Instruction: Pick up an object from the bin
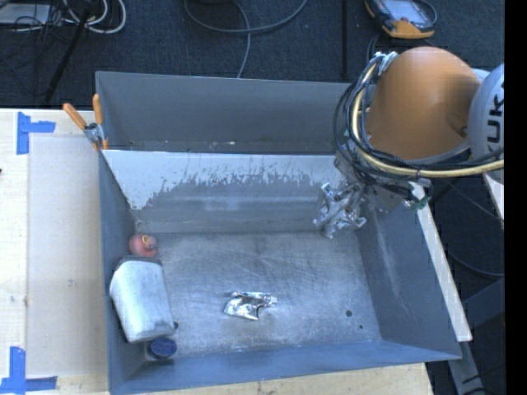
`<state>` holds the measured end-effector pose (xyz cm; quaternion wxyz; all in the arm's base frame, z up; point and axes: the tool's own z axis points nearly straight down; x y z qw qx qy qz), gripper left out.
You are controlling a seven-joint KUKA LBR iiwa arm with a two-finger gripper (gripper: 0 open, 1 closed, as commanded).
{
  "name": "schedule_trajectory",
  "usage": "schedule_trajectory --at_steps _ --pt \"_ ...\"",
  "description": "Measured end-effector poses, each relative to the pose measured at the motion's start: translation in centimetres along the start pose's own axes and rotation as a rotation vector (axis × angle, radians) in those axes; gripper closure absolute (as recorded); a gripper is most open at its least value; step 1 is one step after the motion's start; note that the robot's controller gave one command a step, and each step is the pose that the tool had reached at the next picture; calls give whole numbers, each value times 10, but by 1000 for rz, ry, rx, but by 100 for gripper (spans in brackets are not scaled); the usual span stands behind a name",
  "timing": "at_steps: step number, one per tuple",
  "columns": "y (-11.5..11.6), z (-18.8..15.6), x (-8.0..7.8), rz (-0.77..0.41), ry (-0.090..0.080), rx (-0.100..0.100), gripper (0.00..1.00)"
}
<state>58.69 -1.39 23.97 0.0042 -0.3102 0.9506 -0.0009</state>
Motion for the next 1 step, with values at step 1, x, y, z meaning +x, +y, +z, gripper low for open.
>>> schedule_trajectory --at_steps 1 --pt "41 81 19 -55 15 -14 100"
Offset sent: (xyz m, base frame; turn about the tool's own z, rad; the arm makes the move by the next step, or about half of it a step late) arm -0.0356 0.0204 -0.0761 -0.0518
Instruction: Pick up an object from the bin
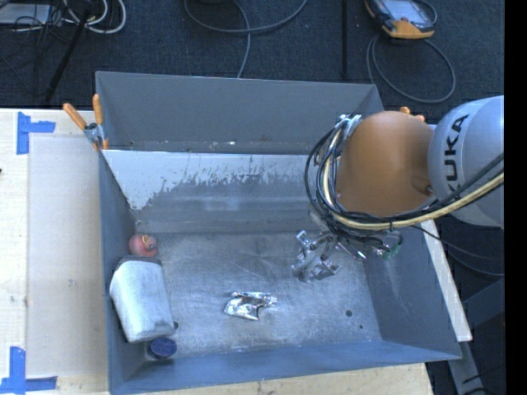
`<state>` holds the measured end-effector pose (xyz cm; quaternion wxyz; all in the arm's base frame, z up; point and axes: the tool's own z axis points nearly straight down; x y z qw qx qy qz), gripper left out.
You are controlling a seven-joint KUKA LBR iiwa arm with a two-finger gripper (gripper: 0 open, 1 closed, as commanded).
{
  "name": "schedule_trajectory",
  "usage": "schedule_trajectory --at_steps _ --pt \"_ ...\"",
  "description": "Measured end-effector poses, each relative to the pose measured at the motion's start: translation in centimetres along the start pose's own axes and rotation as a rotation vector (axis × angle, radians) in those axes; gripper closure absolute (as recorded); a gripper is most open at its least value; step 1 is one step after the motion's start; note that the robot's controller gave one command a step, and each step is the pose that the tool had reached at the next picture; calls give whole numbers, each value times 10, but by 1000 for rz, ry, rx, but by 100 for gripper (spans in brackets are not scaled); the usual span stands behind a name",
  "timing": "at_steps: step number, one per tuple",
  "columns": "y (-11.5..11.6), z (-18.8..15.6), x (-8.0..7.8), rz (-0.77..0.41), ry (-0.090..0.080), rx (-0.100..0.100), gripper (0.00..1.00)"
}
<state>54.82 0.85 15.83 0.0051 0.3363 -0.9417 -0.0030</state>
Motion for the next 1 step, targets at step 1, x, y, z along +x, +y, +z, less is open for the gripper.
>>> schedule_trajectory --at_steps 1 --pt "-3 -5 -2 2 -7 7 0"
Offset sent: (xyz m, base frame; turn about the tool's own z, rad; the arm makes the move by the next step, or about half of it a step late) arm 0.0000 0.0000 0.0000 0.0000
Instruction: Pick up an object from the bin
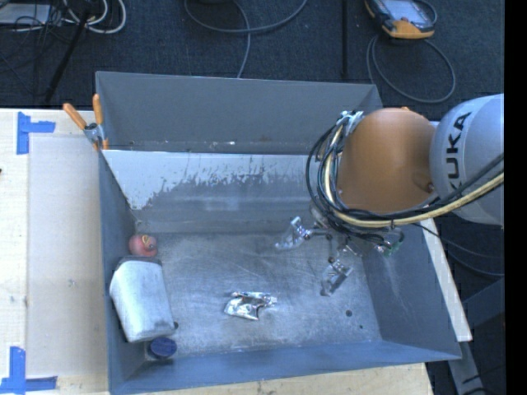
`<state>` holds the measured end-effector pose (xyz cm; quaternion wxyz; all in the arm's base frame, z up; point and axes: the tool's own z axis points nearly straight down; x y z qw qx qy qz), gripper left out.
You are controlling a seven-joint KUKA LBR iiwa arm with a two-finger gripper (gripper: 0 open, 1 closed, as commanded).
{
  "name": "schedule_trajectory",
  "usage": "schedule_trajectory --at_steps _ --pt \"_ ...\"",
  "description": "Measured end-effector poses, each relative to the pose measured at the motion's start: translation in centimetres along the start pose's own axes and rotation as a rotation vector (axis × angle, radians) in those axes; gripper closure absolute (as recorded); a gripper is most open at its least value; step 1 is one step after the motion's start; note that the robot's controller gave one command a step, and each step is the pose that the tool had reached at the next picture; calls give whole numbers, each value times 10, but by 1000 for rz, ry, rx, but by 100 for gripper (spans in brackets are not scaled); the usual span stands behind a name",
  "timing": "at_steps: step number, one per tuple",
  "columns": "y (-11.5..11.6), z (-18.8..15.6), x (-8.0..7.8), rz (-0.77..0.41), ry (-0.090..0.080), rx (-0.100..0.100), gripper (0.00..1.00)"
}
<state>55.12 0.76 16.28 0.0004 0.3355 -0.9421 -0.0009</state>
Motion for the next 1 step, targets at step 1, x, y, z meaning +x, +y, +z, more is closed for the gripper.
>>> schedule_trajectory --at_steps 1 --pt "86 80 6 -132 6 -8 0"
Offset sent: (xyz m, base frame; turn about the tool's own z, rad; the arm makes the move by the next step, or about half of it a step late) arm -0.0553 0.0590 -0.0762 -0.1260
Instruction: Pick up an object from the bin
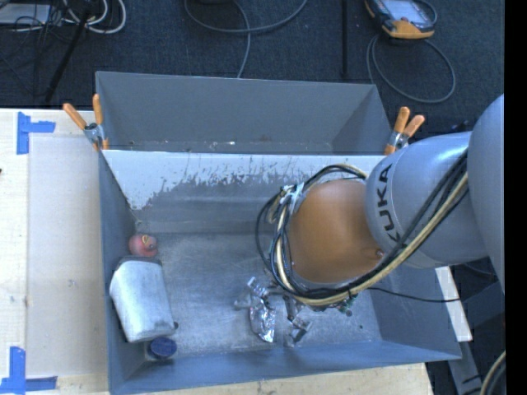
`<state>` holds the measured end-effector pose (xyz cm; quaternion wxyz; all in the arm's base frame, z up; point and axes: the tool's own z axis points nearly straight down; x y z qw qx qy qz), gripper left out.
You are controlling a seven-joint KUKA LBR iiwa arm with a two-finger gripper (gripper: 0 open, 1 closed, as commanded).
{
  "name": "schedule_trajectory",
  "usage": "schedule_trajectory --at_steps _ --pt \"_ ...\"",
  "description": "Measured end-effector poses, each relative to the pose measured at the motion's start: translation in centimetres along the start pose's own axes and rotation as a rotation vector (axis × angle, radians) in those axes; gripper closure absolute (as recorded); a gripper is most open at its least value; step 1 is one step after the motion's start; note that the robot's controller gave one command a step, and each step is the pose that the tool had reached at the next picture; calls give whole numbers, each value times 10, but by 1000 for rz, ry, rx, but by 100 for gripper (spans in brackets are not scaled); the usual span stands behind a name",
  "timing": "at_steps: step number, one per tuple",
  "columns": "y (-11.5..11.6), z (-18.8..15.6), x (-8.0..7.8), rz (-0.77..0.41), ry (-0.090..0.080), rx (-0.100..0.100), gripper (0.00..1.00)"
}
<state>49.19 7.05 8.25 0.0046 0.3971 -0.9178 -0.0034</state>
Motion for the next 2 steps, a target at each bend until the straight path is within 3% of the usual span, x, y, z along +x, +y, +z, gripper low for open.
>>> schedule_trajectory --at_steps 1,2 --pt "-4 -4 -1 2 -7 9 100" --pt "-10 -167 -4 -18 -13 15 100"
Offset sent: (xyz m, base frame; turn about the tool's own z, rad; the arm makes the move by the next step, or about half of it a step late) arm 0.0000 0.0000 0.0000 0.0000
